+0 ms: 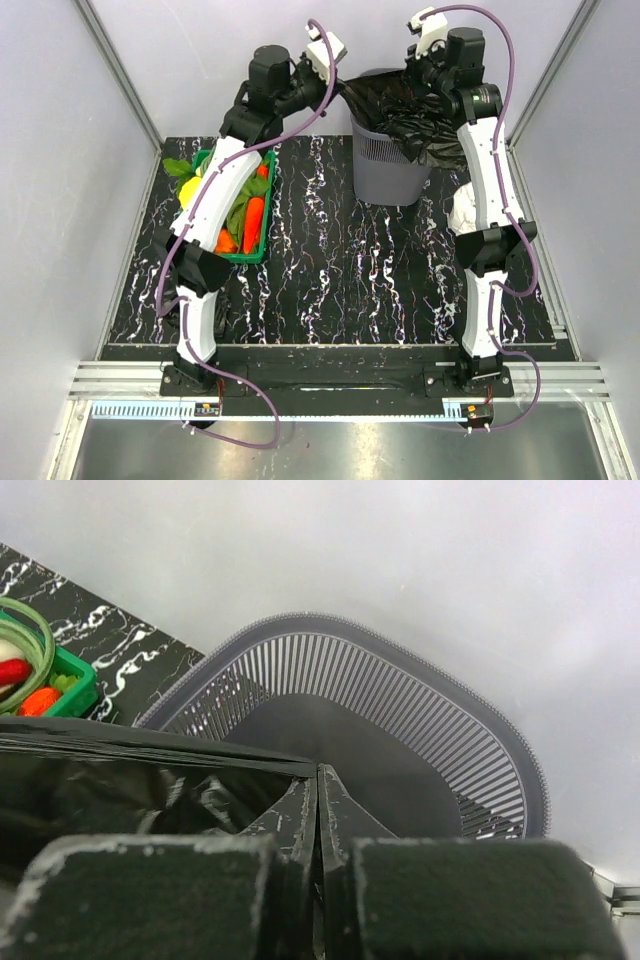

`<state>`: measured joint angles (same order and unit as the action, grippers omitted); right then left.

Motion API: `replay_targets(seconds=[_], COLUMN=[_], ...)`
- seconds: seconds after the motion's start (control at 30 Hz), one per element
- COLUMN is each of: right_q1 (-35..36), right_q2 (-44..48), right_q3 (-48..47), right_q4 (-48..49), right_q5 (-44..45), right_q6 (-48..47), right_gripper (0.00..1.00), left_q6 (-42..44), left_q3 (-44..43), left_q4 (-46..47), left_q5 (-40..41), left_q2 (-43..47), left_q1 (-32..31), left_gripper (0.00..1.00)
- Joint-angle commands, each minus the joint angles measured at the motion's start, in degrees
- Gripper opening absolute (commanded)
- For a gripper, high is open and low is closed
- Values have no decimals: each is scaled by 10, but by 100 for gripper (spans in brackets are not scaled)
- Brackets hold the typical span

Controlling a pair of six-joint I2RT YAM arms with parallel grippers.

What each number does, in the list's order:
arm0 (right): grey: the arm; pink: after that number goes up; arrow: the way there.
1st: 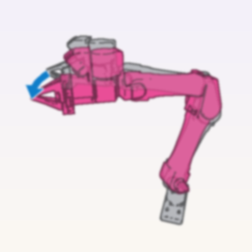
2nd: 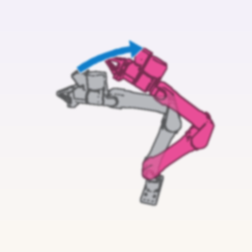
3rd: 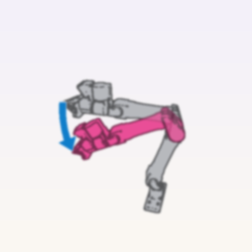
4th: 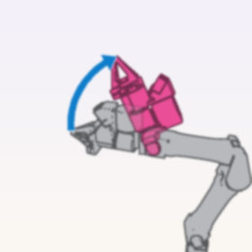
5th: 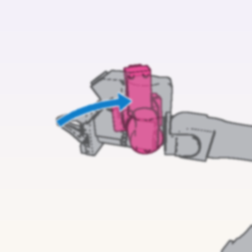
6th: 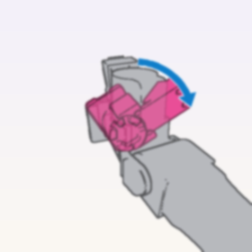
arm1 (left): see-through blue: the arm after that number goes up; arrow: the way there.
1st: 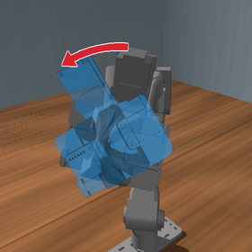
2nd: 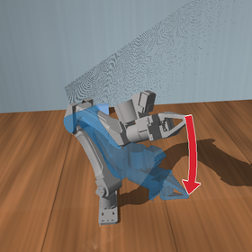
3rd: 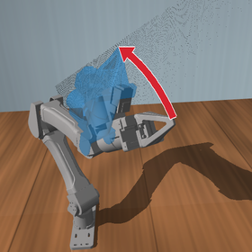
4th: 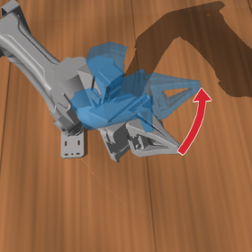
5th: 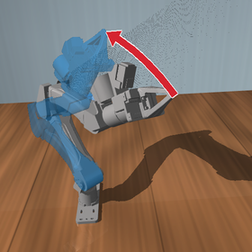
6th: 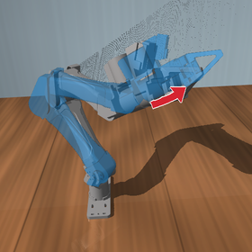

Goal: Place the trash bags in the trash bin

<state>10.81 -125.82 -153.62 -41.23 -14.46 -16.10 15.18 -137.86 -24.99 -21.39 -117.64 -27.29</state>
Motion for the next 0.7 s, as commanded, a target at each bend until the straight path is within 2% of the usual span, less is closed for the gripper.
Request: replay_targets(seconds=[0.0, 0.43, 0.53, 0.67], right_q1=[-32, -33, -35, -45], right_q2=[-3, -16, -14, 3], right_q3=[-26, -12, -6, -3], right_q4=[35, 35, 32, 12], right_q5=[63, 51, 52, 26], right_q6=[12, 9, 11, 22], right_gripper=[3, 9, 15, 31], left_q6=[-42, -106, -135, -170], left_q3=[-57, -27, -41, -41], left_q4=[3, -22, -23, -25], left_q5=[-12, -66, -80, -90], left_q2=[64, 74, 70, 71], left_q1=[14, 12, 12, 12], left_gripper=[0, 0, 0, 0])
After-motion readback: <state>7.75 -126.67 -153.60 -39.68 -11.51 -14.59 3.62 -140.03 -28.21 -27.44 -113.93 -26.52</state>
